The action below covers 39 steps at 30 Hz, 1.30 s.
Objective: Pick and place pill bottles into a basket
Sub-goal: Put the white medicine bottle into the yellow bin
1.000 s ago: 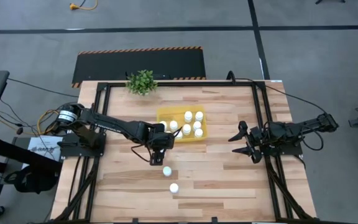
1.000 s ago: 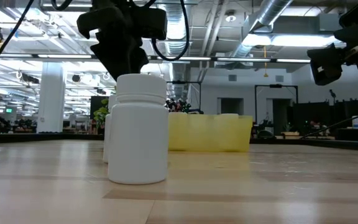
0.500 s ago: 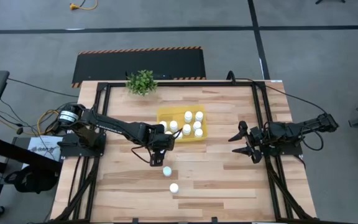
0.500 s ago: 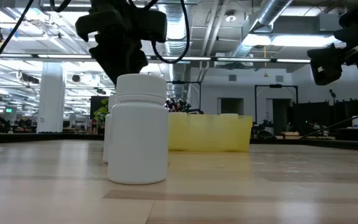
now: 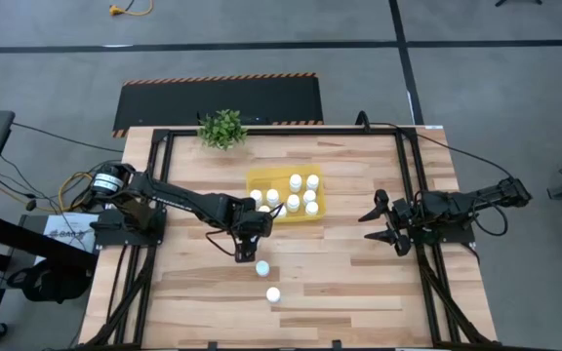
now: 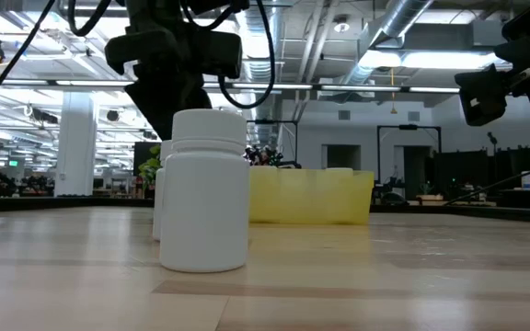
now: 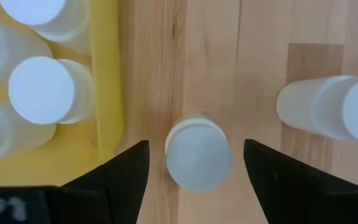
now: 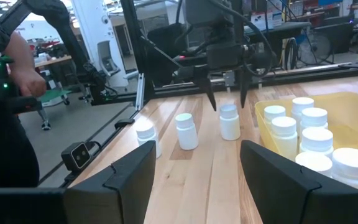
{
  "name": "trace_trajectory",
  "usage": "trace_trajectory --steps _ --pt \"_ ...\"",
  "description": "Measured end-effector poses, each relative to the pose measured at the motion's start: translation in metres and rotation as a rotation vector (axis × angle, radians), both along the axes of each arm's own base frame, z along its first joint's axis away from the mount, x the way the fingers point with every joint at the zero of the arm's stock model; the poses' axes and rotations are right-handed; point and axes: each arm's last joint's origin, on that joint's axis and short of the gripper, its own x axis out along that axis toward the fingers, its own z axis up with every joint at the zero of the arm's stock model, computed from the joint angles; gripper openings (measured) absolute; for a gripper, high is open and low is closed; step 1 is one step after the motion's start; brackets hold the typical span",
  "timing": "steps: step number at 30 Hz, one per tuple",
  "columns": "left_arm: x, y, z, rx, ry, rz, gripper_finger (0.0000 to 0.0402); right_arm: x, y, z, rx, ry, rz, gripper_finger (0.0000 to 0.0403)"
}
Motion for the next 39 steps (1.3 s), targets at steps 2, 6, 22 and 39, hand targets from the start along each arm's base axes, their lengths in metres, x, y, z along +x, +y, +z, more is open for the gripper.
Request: trace_trajectory --steps 2,6,22,39 --pt "0.000 0.000 -0.001 0.004 -0.002 -0.003 0.0250 0.000 0.000 0.000 0.000 0.000 0.000 0.0226" --pt "-0.001 0.000 -0.005 0.006 -0.002 -0.003 0.0250 0.000 0.000 0.000 0.000 0.000 0.000 0.0226" --pt "-0.004 0.000 -0.016 -0.008 -0.017 0.011 0.0250 0.000 0.000 0.000 0.000 0.000 0.000 0.0226" --pt "-0.003 0.000 -0.016 -0.013 -0.019 -0.004 0.0179 0.000 0.000 0.000 0.000 0.000 0.000 0.0226"
